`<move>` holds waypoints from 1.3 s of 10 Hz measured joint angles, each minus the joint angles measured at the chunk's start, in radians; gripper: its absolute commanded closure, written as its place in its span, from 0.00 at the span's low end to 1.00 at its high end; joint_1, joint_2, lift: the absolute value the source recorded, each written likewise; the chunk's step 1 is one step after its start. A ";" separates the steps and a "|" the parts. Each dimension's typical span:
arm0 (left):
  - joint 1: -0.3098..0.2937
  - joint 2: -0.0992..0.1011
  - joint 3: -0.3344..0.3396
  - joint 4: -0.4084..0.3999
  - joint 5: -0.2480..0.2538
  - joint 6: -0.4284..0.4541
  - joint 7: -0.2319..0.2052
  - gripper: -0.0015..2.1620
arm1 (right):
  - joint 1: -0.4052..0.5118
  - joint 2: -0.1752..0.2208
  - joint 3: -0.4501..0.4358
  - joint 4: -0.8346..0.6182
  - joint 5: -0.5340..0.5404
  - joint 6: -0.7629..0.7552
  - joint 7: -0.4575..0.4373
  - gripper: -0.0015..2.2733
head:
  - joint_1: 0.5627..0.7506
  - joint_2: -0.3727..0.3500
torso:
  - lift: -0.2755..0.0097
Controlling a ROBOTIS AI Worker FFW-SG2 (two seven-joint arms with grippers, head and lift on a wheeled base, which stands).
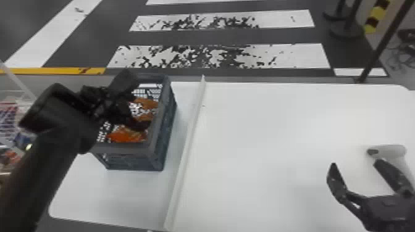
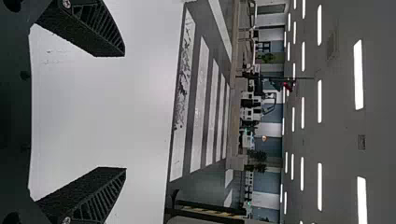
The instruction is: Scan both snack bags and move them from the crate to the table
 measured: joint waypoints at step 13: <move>-0.174 -0.090 -0.143 0.296 -0.119 0.064 -0.115 0.96 | -0.007 -0.004 -0.015 0.031 -0.015 -0.010 0.001 0.02 | 0.70 0.63 | 0.66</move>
